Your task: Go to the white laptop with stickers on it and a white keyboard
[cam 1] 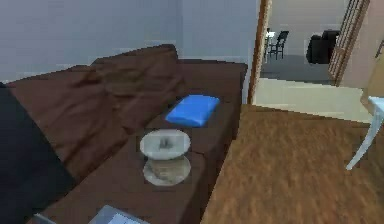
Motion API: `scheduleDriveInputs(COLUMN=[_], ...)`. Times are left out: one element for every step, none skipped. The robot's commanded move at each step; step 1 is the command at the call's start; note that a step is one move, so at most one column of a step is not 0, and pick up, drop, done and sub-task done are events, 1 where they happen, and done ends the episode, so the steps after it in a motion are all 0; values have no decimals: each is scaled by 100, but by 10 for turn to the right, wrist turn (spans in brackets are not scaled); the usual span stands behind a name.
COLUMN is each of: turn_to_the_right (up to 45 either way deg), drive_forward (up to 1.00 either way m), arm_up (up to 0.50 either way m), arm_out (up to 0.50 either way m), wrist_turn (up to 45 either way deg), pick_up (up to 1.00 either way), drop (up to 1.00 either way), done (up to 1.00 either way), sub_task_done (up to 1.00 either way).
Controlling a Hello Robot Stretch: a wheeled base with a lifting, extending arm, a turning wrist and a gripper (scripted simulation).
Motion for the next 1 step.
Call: scheduleDriveInputs(turn_to_the_right=[450], drive_forward=[0], arm_up=[0], arm_out=[0], wrist_turn=[0], pick_up=[0], drop=[0], done=[0], sub_task_done=[0])
